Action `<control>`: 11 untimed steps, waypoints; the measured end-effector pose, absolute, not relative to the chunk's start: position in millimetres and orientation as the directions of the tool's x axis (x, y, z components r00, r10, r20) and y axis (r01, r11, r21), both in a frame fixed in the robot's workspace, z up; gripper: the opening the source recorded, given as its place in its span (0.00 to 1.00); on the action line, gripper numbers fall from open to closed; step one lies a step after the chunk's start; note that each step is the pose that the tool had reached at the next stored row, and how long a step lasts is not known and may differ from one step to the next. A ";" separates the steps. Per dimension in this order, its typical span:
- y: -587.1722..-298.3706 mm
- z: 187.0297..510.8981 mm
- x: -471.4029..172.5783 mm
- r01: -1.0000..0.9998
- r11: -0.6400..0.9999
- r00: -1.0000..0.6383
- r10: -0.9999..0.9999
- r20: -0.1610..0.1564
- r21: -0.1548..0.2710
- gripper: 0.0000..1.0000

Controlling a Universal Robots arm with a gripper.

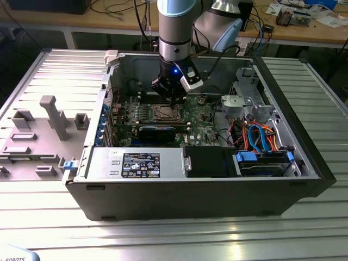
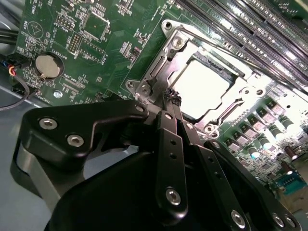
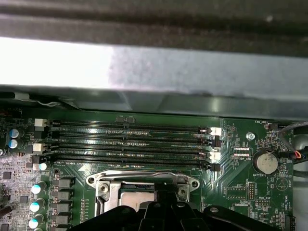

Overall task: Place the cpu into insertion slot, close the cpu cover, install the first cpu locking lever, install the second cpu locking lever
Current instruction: 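Install the second cpu locking lever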

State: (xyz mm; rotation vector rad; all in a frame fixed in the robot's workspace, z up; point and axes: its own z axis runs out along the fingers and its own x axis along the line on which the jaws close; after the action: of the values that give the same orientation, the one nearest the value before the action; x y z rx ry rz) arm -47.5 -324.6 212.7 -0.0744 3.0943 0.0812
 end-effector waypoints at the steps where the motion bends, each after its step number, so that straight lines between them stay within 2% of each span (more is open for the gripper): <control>1: -325.9 212.6 -47.5 -0.049 0.997 -0.998 -0.047 -0.047 0.051 0.11; 11: -327.0 224.4 -47.5 -0.049 0.998 -0.998 -0.047 -0.046 0.047 0.11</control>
State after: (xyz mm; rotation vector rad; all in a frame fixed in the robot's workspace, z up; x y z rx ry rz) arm -47.5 -327.0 224.4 -0.0747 3.0945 0.0743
